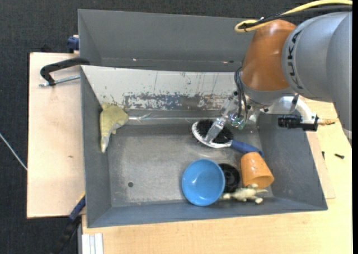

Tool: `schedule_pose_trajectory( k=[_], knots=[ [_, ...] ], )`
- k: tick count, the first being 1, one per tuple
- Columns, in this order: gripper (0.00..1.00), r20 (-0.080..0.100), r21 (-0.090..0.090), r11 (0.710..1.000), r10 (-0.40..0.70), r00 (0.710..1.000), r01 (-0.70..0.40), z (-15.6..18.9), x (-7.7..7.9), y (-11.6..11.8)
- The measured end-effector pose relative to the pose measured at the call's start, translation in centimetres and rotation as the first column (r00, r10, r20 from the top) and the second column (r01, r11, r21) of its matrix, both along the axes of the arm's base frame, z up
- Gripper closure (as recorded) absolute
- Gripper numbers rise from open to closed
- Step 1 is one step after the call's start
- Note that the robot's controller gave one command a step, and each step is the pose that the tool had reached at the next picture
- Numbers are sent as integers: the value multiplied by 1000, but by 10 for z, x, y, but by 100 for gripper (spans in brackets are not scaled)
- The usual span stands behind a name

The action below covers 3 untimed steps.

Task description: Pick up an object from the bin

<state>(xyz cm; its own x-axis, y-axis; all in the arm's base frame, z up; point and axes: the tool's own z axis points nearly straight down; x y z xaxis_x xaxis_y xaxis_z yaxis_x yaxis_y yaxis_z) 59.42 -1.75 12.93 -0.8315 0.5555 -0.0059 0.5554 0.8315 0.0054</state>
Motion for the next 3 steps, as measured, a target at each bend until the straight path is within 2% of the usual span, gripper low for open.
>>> schedule_pose_trajectory(
  k=[1,2,3],
  knots=[
    [0,-2,0,976,-217,976,217,-55,-4,30],
    [0,-3,-1,977,-215,977,215,-54,-3,31],
    [100,0,0,977,-215,977,215,-53,-2,31]
  ],
)
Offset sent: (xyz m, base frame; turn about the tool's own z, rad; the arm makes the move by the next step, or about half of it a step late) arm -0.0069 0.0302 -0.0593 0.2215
